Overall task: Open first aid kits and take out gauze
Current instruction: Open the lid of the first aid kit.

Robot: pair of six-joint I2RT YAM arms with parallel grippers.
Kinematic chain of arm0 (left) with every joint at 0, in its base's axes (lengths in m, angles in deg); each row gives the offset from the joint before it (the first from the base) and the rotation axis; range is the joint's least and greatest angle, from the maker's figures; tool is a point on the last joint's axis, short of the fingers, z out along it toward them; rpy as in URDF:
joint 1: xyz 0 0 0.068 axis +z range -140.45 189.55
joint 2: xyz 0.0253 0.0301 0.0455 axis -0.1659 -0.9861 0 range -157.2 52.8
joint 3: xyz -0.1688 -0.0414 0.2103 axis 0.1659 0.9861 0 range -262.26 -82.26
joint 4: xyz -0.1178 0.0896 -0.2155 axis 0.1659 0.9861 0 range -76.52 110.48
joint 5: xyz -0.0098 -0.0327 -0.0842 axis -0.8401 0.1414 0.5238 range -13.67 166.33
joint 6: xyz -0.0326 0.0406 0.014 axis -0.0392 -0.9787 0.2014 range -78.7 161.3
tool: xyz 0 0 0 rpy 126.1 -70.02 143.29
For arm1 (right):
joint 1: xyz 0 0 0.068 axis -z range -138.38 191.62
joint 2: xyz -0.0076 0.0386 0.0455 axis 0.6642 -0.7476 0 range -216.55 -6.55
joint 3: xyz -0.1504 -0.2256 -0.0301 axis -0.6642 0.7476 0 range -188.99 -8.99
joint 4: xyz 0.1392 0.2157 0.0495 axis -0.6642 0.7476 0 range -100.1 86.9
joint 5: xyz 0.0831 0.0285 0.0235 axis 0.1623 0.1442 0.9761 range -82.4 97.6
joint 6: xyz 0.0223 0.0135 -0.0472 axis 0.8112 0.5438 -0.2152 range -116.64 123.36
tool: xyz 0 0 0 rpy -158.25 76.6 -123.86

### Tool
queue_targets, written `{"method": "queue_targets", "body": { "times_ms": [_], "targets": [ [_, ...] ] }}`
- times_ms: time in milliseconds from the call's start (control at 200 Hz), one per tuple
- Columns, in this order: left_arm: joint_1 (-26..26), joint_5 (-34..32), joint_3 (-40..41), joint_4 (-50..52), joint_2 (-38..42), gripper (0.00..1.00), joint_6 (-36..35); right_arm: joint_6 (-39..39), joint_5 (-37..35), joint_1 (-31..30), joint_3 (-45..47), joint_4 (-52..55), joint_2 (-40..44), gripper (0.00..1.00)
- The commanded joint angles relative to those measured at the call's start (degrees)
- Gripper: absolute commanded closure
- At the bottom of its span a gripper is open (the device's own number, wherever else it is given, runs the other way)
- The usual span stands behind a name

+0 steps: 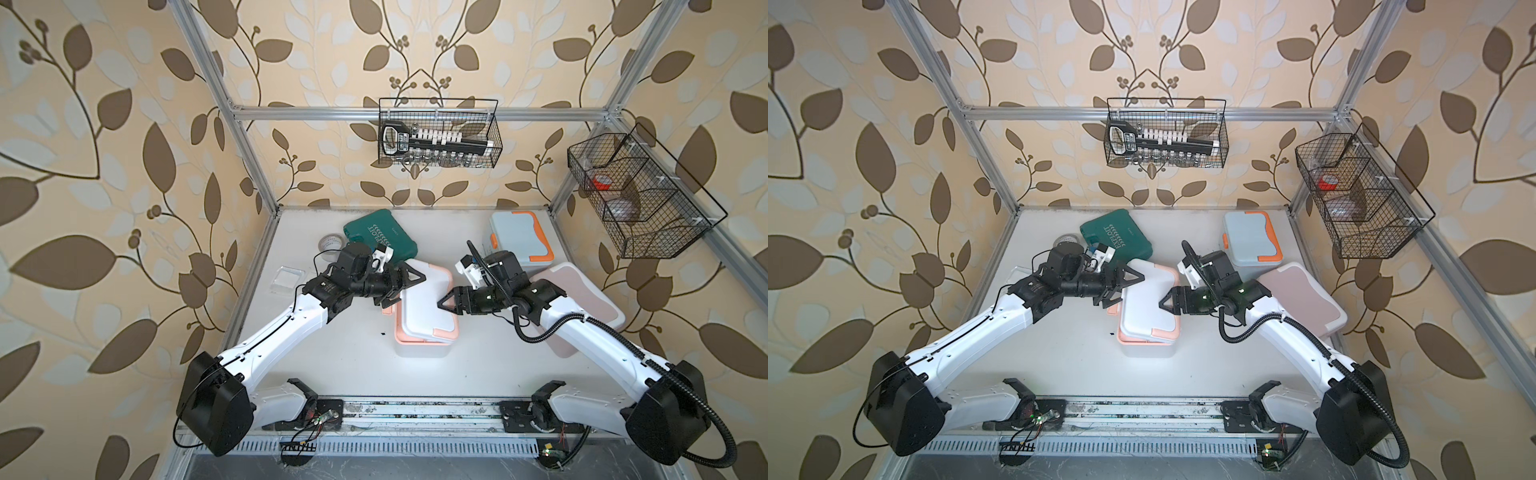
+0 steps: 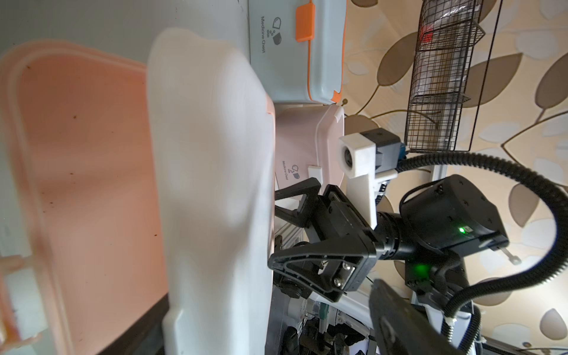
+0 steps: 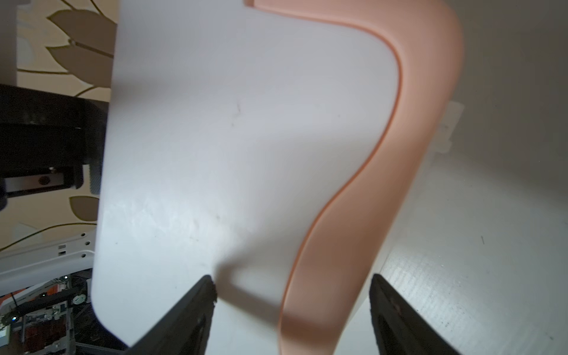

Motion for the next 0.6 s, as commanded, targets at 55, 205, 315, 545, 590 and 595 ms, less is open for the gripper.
{"method": "queue_targets", "body": {
  "times_ms": [55, 205, 315, 545, 590, 595],
  "targets": [
    [0.4, 2.3, -1.4, -1.6, 1.1, 0.11, -0.6, 0.3, -3.0, -0.2, -3.6, 2.6, 2.8, 0.13],
    [-0.7, 2.2, -5.4, 0.3, -0.7, 0.1, -1.6, 0.1, -7.7, 0.1, -6.3, 5.4, 6.0, 0.06],
    [-2.8, 1.0, -9.4, 2.2, -2.6, 0.1, -2.8, 0.2, -9.5, 1.6, -7.2, 6.3, 8.5, 0.05],
    [-9.3, -2.6, -20.4, 5.6, -9.1, 0.09, -5.5, 0.6, -9.4, 9.5, -7.8, 7.4, 13.5, 0.05],
    [-10.7, -3.1, -23.0, 6.2, -11.0, 0.09, -6.0, 0.6, -8.7, 11.5, -7.9, 7.6, 14.4, 0.05],
    [-10.9, -3.1, -23.3, 6.2, -11.2, 0.09, -6.0, 0.5, -8.6, 11.8, -7.9, 7.6, 14.5, 0.05]
  ]
}}
